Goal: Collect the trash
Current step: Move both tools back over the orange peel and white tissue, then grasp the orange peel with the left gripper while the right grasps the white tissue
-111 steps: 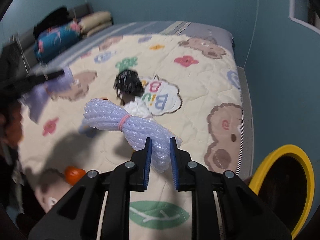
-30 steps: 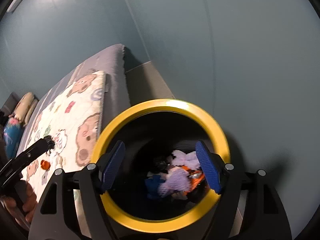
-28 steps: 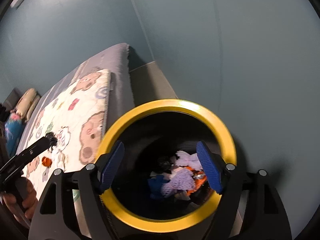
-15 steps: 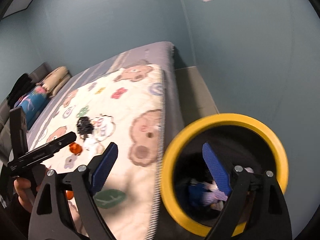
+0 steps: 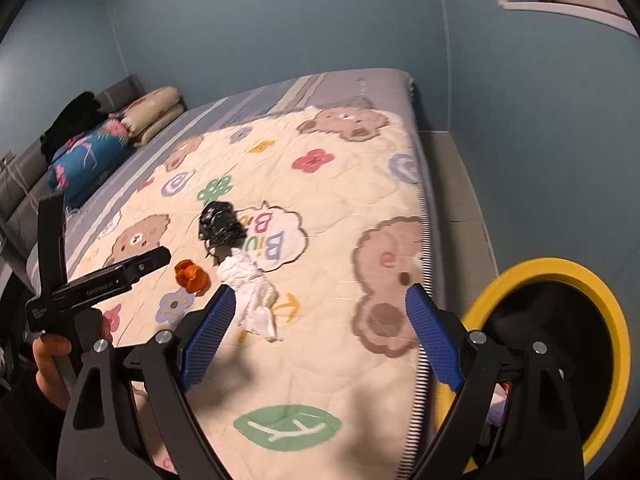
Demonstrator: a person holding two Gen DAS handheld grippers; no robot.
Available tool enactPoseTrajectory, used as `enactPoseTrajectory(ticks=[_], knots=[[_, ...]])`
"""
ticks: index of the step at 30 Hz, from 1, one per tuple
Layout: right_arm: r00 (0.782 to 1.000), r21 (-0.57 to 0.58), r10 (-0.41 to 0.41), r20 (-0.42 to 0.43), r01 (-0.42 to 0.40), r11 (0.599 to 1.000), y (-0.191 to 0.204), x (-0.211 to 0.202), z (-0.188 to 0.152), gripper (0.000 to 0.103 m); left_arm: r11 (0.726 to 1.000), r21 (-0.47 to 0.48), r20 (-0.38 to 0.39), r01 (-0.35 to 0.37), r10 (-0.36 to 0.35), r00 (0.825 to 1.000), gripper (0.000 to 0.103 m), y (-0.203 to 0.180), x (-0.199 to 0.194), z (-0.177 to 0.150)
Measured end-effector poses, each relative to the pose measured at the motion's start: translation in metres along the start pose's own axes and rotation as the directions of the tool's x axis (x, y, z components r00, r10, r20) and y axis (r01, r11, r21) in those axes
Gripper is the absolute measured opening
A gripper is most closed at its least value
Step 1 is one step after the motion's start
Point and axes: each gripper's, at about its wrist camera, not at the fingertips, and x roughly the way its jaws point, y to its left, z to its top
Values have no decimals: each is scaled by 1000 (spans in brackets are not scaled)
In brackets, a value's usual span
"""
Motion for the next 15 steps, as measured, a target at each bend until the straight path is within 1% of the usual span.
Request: enactPoseTrajectory(ticks=[5, 8, 15], knots=[[999, -47, 3, -39, -4, 999, 18, 29, -2, 83, 999, -31, -19, -41, 40, 999, 93, 27, 11, -1], [996, -49, 6, -90, -10, 999, 25, 52, -7, 83, 997, -43, -39, -65, 63, 997, 93, 41, 21, -4], [987, -66, 1, -164, -12, 998, 38, 97, -16, 83, 993, -45, -80, -107, 103, 991, 93, 59, 44, -8]])
